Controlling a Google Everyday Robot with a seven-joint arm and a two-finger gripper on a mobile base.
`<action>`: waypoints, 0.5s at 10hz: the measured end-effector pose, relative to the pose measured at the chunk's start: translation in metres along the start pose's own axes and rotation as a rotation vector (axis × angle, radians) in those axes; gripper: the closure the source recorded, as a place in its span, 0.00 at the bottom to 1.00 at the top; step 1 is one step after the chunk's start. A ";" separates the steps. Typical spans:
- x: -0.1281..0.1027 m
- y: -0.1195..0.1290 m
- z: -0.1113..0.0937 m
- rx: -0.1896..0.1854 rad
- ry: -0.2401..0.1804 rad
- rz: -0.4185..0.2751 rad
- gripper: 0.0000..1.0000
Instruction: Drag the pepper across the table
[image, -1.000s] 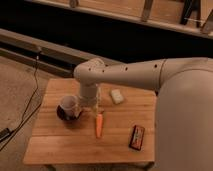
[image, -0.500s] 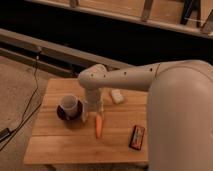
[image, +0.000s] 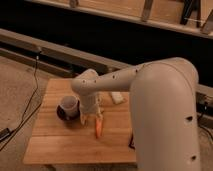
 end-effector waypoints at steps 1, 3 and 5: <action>0.000 0.001 0.004 0.009 0.001 0.002 0.35; 0.002 0.002 0.011 0.023 0.006 0.006 0.35; 0.006 -0.001 0.016 0.025 0.012 0.020 0.35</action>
